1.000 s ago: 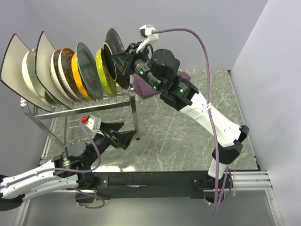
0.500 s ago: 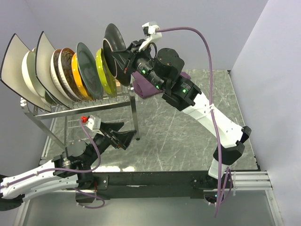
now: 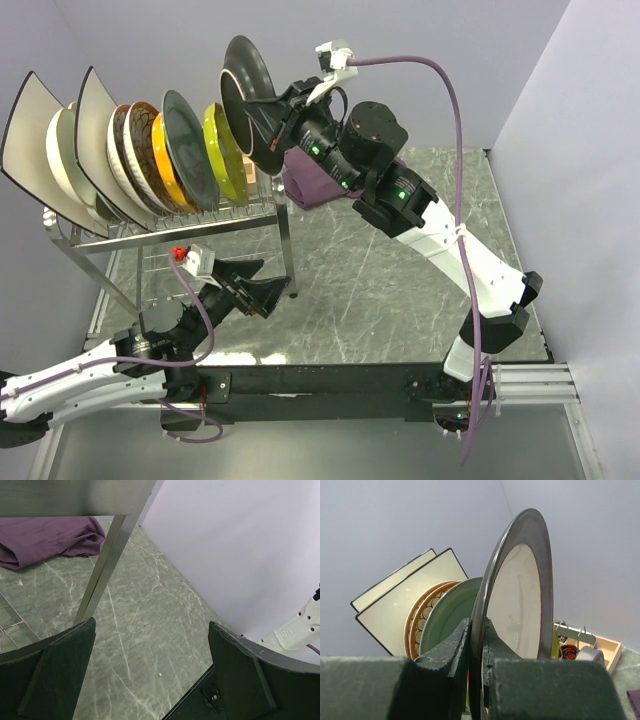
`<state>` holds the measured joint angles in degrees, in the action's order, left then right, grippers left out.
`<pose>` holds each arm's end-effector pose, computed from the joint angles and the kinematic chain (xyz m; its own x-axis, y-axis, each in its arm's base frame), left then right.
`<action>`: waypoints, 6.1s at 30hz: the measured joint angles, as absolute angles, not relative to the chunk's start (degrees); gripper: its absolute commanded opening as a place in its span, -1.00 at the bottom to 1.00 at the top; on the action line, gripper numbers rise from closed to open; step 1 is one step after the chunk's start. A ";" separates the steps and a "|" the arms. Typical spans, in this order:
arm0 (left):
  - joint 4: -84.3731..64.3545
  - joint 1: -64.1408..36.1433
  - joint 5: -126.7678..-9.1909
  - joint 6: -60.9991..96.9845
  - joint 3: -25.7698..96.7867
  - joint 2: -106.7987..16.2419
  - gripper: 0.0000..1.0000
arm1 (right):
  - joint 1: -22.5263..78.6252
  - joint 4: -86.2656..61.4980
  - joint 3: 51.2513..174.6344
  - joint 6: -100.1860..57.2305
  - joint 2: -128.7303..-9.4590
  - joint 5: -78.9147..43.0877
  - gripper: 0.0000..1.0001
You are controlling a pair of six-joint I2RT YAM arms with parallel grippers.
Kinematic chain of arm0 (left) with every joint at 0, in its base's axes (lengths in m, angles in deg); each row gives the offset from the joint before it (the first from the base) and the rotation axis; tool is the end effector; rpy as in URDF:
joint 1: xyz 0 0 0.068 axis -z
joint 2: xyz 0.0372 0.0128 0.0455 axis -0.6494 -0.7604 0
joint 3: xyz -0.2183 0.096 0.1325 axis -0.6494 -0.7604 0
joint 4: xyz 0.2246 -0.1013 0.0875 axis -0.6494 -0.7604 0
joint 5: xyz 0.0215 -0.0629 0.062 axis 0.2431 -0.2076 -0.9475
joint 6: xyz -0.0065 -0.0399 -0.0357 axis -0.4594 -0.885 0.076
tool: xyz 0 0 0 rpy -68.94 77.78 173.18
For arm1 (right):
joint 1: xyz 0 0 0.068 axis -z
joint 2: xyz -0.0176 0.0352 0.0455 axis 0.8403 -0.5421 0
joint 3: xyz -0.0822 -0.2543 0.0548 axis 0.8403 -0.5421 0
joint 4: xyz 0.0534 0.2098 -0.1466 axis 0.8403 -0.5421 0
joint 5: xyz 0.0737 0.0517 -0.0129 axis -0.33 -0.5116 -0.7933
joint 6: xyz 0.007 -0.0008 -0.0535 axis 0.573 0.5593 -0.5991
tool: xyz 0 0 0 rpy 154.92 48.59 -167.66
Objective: Unload the plates from the dish rack
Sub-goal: Unload the plate from the dish rack, then place the plate at the corner of the board, then unload the plate from the dish rack.
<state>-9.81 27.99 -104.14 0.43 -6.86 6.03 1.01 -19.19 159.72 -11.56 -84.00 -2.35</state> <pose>0.0600 -0.1067 0.3200 -0.2730 -0.4809 -0.8332 0.5947 0.5964 -0.5391 0.1953 0.2827 0.5744 -0.0421 0.4492 -0.8924 -0.7706 0.5539 0.3152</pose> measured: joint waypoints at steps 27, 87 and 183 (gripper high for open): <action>-9.79 27.99 -104.12 0.43 -6.86 5.90 0.99 | 1.04 -18.79 161.62 -12.48 -83.43 -6.92 -1.00; -6.75 28.01 -89.52 -1.58 -7.41 7.65 0.99 | 47.90 1.86 121.01 -82.73 -116.46 18.00 -1.00; -8.47 28.01 -98.59 0.43 -8.48 11.87 0.99 | 4.86 -30.68 153.36 -8.79 -84.46 -22.06 0.25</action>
